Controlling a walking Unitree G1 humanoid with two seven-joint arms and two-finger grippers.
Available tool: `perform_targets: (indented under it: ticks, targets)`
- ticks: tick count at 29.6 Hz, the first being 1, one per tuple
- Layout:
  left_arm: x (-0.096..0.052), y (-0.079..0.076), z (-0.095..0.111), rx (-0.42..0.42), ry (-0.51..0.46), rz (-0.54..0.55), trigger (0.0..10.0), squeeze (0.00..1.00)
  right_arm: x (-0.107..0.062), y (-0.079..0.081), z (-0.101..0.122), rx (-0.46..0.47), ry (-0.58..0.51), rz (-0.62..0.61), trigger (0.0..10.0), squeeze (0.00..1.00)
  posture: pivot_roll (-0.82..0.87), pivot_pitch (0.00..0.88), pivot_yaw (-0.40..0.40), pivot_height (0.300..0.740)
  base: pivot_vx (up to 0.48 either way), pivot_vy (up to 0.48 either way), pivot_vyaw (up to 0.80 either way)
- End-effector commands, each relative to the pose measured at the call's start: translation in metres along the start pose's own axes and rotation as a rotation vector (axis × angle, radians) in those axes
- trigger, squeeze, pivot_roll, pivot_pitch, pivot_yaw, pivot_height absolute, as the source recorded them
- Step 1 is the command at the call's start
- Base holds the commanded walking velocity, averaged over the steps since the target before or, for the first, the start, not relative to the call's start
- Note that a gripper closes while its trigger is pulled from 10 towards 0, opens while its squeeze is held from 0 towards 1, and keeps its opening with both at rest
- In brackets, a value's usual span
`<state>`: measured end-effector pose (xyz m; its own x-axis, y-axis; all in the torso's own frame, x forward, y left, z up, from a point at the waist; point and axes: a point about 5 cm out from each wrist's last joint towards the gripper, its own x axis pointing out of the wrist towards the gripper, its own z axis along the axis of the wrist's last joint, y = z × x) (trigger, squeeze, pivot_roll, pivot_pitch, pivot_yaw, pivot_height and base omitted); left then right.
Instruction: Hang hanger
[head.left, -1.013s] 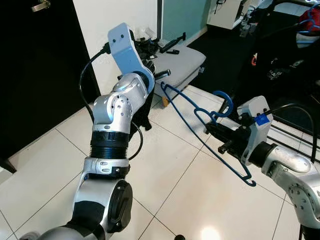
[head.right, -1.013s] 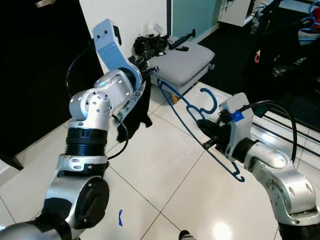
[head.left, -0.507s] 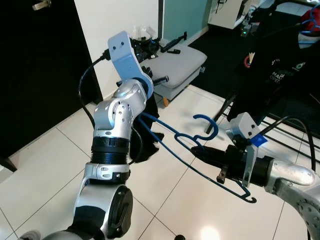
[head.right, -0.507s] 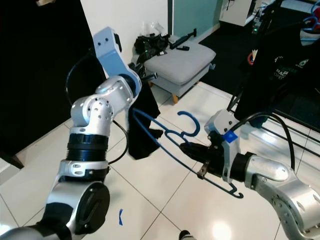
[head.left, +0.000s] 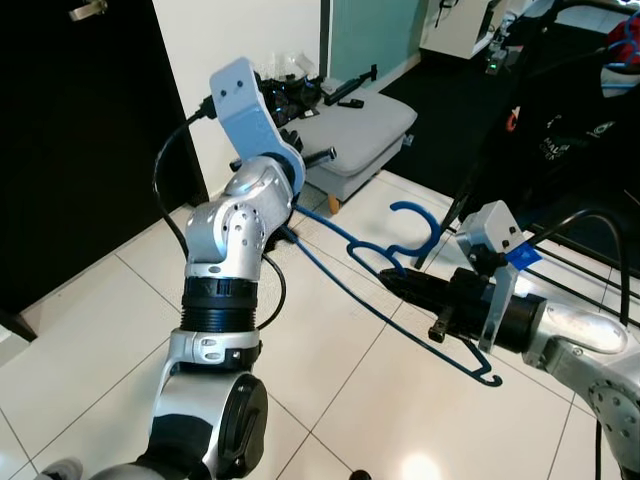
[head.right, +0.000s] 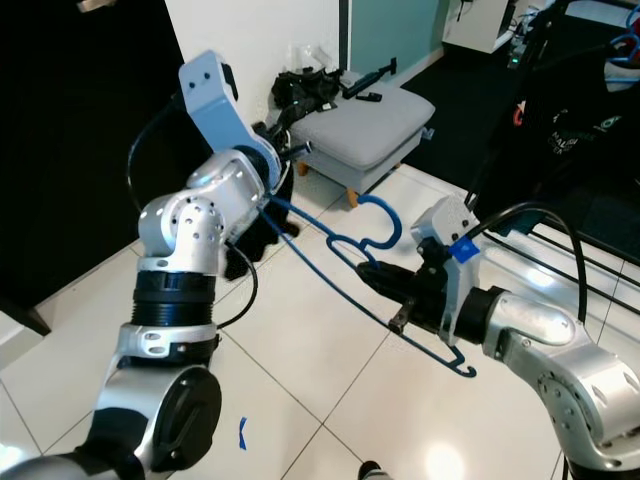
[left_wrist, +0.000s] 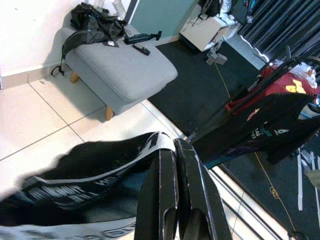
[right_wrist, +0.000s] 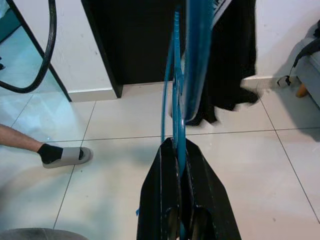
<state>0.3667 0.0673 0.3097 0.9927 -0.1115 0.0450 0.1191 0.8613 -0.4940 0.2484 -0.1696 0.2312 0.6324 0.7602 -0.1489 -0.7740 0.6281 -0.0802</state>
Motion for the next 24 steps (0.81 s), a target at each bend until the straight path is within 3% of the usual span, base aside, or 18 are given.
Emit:
perform_targets:
  ticks: [1, 7, 10, 14, 24]
  targets:
    - [-0.001, 0.002, -0.004, -0.019, 0.001, 0.011, 10.0, 0.00, -0.002, 0.000, 0.000, 0.002, 0.014, 0.005, 10.0, 0.00, -0.03, 0.168, 0.040, 0.740, 0.000, 0.000, 0.00]
    - [-0.002, 0.004, 0.002, -0.049, -0.023, 0.018, 10.0, 0.00, -0.003, -0.006, 0.003, 0.000, 0.014, -0.044, 10.0, 0.00, -0.03, 0.169, 0.038, 0.740, 0.000, 0.000, 0.00]
    - [-0.005, -0.006, -0.002, -0.067, -0.014, -0.002, 10.0, 0.00, 0.003, -0.020, 0.003, 0.008, 0.019, -0.165, 10.0, 0.00, -0.03, 0.169, 0.038, 0.740, 0.000, 0.000, 0.00]
    - [-0.007, -0.005, -0.007, -0.071, 0.001, 0.013, 10.0, 0.00, 0.002, -0.032, 0.009, 0.010, -0.002, -0.261, 10.0, 0.00, -0.03, 0.170, 0.039, 0.740, 0.000, 0.000, 0.00]
    - [-0.007, -0.005, -0.007, -0.076, -0.001, 0.018, 10.0, 0.00, -0.001, -0.042, 0.011, 0.010, 0.000, -0.341, 10.0, 0.00, -0.03, 0.172, 0.038, 0.740, 0.000, 0.000, 0.00]
